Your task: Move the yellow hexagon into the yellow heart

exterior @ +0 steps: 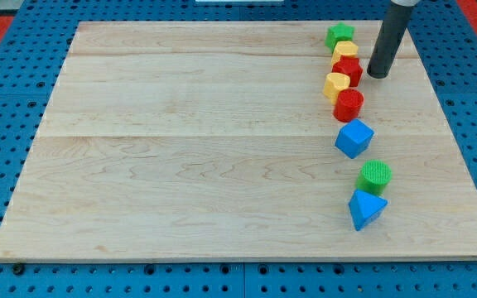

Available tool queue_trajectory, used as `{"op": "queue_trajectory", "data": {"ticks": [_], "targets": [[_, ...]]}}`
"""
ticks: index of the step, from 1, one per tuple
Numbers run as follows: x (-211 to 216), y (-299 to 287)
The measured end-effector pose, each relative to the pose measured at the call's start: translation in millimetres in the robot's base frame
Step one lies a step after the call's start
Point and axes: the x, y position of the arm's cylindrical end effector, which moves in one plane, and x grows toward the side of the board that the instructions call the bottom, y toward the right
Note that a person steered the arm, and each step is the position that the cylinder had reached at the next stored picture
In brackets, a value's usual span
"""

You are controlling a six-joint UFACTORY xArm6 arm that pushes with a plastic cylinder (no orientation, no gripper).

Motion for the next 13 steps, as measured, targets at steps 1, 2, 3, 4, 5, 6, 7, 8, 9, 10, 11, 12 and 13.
{"op": "queue_trajectory", "data": {"ticks": [1, 2, 3, 4, 5, 6, 7, 8, 9, 10, 11, 12, 13], "targets": [[-2, 1], [-8, 1], [-8, 1], [-11, 1], [-10, 1], [-12, 11], [-27, 13], [-31, 12], [-44, 17], [-30, -86], [-25, -147], [-23, -148], [-27, -209]]}}
